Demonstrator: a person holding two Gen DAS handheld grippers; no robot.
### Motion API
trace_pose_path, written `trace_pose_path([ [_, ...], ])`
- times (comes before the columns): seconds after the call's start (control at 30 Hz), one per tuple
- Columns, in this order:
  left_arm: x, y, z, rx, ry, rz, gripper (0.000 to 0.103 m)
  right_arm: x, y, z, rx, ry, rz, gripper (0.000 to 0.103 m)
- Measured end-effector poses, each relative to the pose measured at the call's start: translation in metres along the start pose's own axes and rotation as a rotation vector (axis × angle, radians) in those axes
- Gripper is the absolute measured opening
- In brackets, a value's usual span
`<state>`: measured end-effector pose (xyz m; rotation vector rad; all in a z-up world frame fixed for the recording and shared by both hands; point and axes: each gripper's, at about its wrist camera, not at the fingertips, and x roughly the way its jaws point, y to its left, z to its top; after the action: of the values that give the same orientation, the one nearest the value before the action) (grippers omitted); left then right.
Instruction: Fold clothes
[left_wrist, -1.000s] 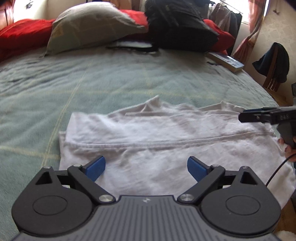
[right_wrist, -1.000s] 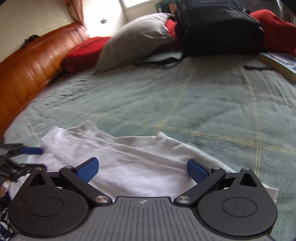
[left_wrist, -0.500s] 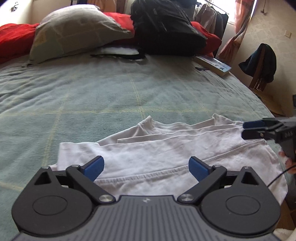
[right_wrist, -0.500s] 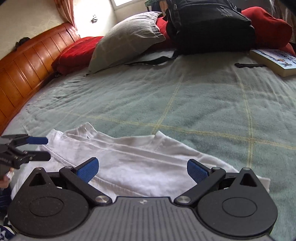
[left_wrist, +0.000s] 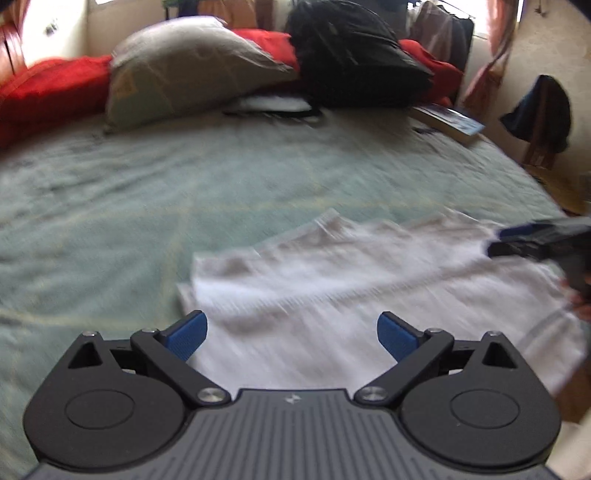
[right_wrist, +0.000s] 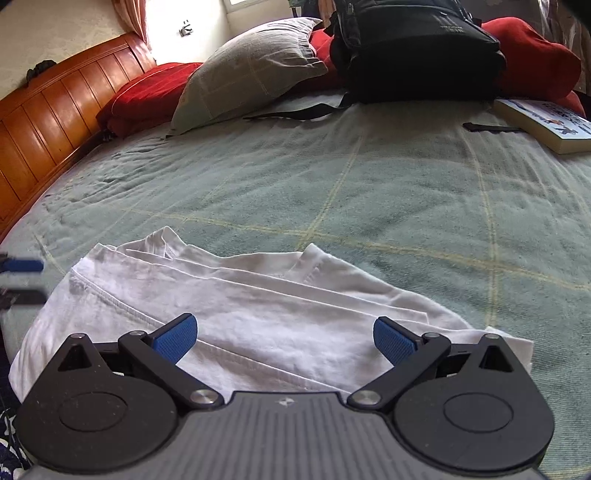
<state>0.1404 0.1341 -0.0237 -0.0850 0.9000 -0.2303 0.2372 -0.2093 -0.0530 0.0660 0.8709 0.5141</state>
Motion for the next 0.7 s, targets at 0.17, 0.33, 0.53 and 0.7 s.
trace_pose_path([
  [0.17, 0.009, 0.005, -0.042, -0.108, 0.075, -0.019, 0.098, 0.003, 0.001, -0.003, -0.001, 0.004, -0.001, 0.103],
  [0.33, -0.011, -0.006, -0.038, -0.105, 0.016, 0.059, 0.098, 0.0, 0.0, -0.001, 0.007, 0.0, -0.015, 0.103],
  [0.53, 0.001, -0.025, -0.027, -0.055, -0.009, 0.005, 0.099, -0.006, 0.004, -0.003, 0.012, -0.011, -0.011, 0.103],
  [0.7, 0.019, -0.017, -0.039, -0.098, 0.022, 0.191, 0.099, -0.017, 0.008, -0.013, -0.029, 0.002, -0.06, 0.103],
])
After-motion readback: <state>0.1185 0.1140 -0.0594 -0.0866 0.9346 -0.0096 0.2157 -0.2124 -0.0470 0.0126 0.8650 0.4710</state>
